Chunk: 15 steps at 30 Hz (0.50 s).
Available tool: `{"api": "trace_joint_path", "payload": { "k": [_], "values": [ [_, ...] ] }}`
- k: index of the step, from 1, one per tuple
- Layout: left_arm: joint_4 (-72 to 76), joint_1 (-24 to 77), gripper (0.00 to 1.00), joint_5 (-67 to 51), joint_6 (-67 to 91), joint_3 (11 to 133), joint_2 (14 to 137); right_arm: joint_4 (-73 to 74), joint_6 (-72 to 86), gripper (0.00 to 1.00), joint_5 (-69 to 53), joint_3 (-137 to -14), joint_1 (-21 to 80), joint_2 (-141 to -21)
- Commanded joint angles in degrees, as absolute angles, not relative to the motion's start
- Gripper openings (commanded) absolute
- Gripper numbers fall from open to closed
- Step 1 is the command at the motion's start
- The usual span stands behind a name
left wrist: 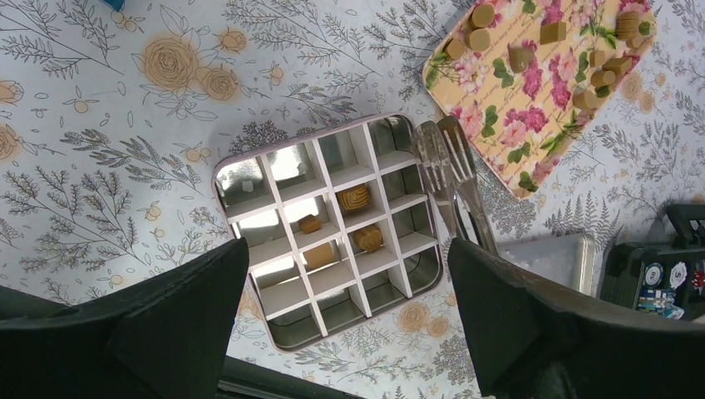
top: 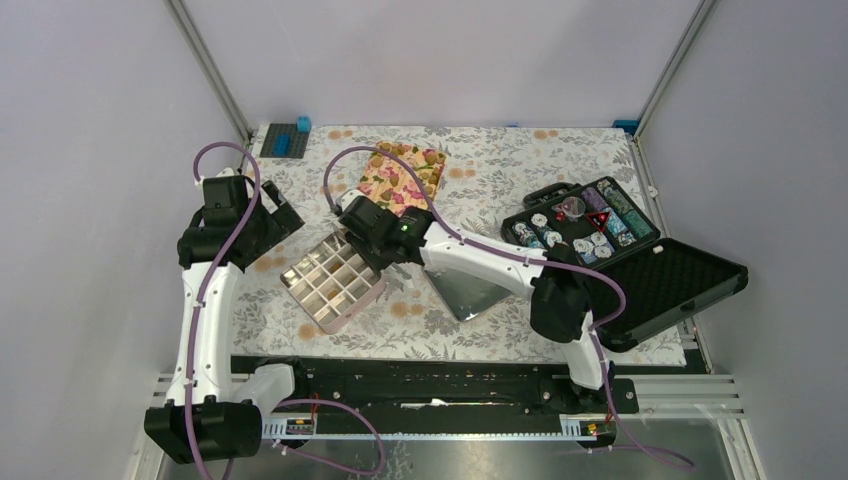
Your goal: Pack the chocolate
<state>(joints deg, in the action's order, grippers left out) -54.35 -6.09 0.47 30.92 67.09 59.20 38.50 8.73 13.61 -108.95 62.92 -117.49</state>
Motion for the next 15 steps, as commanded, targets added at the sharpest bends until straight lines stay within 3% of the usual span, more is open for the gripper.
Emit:
{"api": "trace_joint_path", "payload": {
  "k": [1, 15],
  "values": [
    [-52.53, -6.5, 0.99, 0.26, 30.41, 67.12, 57.86, 38.1, 8.49, 0.27, 12.45, -112.79, 63.69, -118.41],
    [-52.73, -6.51, 0.99, 0.26, 30.32, 67.17, 57.86, 39.31, 8.14, 0.3, 12.2, -115.14, 64.96, -120.6]
  ]
}}
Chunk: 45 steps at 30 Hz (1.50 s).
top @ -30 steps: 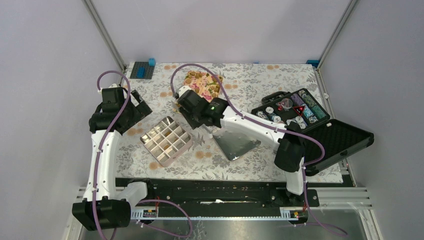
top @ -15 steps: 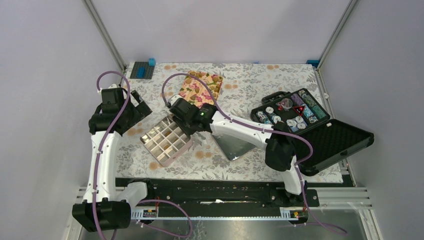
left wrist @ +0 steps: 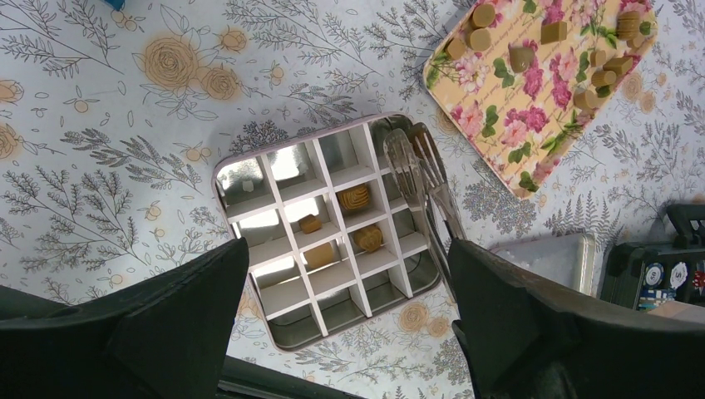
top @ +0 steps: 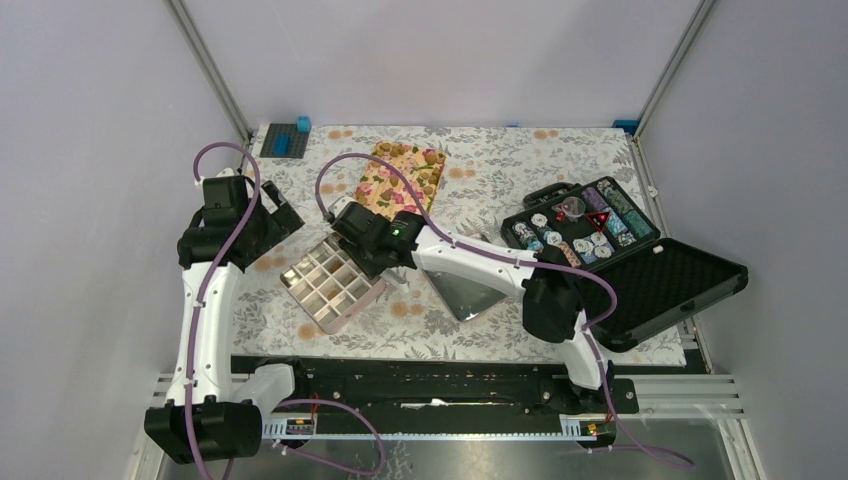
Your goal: Pack the chocolate
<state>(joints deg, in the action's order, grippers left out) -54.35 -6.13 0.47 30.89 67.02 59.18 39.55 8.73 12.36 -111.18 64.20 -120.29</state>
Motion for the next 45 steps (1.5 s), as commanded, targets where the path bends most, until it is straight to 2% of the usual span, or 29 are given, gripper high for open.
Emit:
{"api": "trace_joint_path", "payload": {
  "k": [1, 5, 12, 16, 22, 25, 33, 39, 45],
  "values": [
    [-52.69, -6.52, 0.99, 0.26, 30.32, 67.18, 57.91, 39.4, 8.13, 0.32, 12.28, -115.25, 64.95, -120.73],
    [-52.7, -6.54, 0.99, 0.26, 30.32, 67.06, 57.9, 39.6, 8.2, 0.41, 12.5, -115.57, 65.06, -121.05],
    [-52.7, -6.57, 0.99, 0.26, 30.3, 67.11, 58.02, 39.69, 8.27, 0.45, 12.83, -115.75, 65.05, -121.09],
    [-52.73, -6.46, 0.99, 0.26, 30.23, 67.02, 57.94, 39.66, 8.19, 0.44, 13.13, -115.8, 65.06, -120.83],
    [-52.69, -6.54, 0.99, 0.29, 30.31, 67.01, 57.98, 38.77, 7.93, 0.34, 14.91, -116.76, 65.09, -119.05],
    [-52.7, -6.55, 0.99, 0.33, 30.32, 67.04, 57.97, 36.99, 7.74, 0.33, 16.59, -115.99, 65.07, -117.18],
    [-52.99, -6.59, 0.99, 0.44, 30.15, 67.15, 57.66, 32.3, 9.15, 0.29, 21.28, -108.83, 63.1, -111.95],
    [-52.92, -6.56, 0.99, 0.35, 30.14, 67.05, 57.56, 29.7, 10.92, 0.29, 20.63, -103.96, 59.38, -109.15],
    [-52.95, -6.59, 0.99, 0.26, 30.15, 67.06, 57.57, 30.16, 10.62, 0.38, 18.55, -104.03, 56.34, -112.46]
  ]
}}
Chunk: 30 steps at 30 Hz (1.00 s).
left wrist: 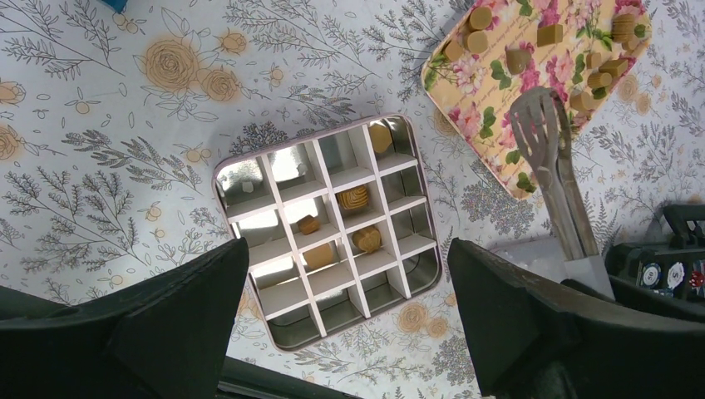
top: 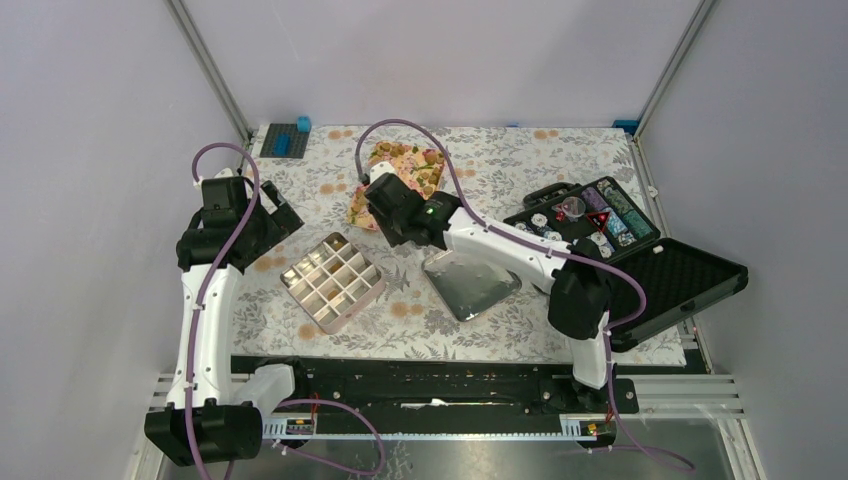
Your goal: Pack the chocolate
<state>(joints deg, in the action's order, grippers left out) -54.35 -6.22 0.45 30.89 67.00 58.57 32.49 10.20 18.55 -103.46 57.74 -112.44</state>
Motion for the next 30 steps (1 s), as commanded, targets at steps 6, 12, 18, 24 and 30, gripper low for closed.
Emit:
{"api": "trace_joint_path", "payload": {
  "k": [6, 12, 18, 24, 30],
  "values": [
    [-52.96, -6.57, 0.99, 0.43, 30.08, 66.89, 57.72, 30.51, 9.91, 0.43, 17.29, -106.84, 55.99, -117.07],
    [-53.0, -6.59, 0.99, 0.7, 29.97, 67.24, 58.35, 31.08, 9.64, 0.44, 15.78, -110.12, 55.81, -120.98],
    [-52.87, -6.55, 0.99, 0.88, 29.92, 67.37, 58.83, 32.15, 9.4, 0.44, 15.09, -114.33, 55.81, -124.9],
    [-52.91, -6.59, 0.99, 1.17, 29.79, 67.58, 58.89, 35.05, 8.82, 0.44, 14.98, -120.97, 55.81, -129.86],
    [-52.95, -6.59, 0.99, 1.25, 29.71, 67.67, 58.93, 37.25, 7.9, 0.45, 16.34, -125.83, 55.83, -133.12]
  ]
}}
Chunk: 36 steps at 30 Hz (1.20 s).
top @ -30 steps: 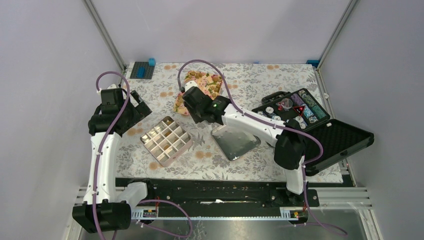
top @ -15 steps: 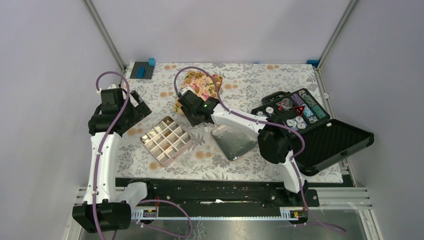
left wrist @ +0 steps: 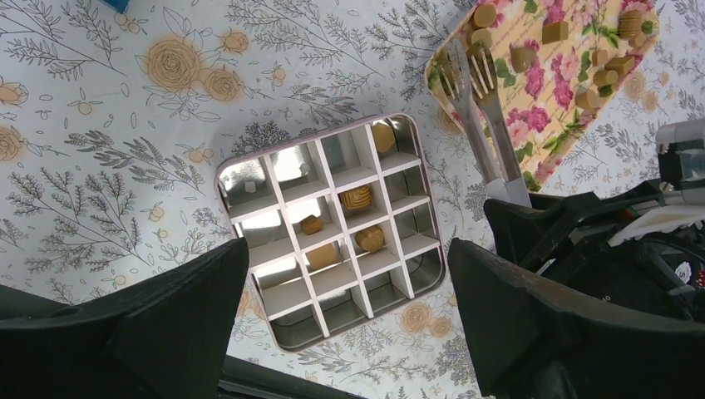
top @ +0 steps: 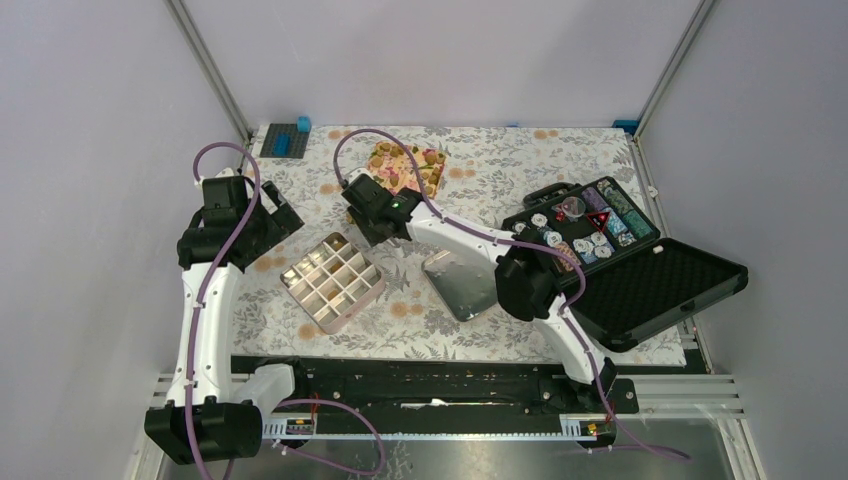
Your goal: Pack the chocolate
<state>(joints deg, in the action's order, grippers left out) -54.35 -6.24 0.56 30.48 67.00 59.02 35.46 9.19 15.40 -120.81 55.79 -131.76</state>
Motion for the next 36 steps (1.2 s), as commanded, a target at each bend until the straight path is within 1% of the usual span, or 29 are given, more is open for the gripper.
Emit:
{"api": "trace_joint_path", "payload": {
  "k": [1, 12, 15, 19, 23, 28, 36],
  "values": [
    [-52.99, -6.59, 0.99, 1.23, 29.67, 67.64, 58.97, 37.54, 7.83, 0.45, 16.57, -126.32, 55.8, -133.44],
    [-53.27, -6.58, 0.99, 1.24, 29.66, 67.7, 58.65, 38.53, 7.32, 0.45, 16.85, -128.84, 55.57, -135.63],
    [-53.41, -6.56, 0.99, 1.23, 29.71, 67.85, 58.62, 38.93, 7.22, 0.48, 16.79, -129.95, 55.31, -136.22],
    [-53.39, -6.53, 0.99, 1.23, 29.68, 67.77, 58.71, 39.38, 7.1, 0.48, 16.87, -131.28, 55.11, -137.06],
    [-53.43, -6.55, 0.99, 1.32, 29.79, 67.76, 58.67, 39.38, 6.57, 0.46, 17.04, -131.56, 55.02, -137.41],
    [-53.38, -6.59, 0.99, 1.32, 29.73, 67.7, 58.71, 39.39, 6.33, 0.42, 17.31, -131.95, 55.02, -137.47],
    [-53.45, -6.59, 0.99, 1.42, 29.84, 67.67, 58.79, 39.1, 6.84, 0.4, 19.21, -126.55, 55.02, -132.84]
  ]
}}
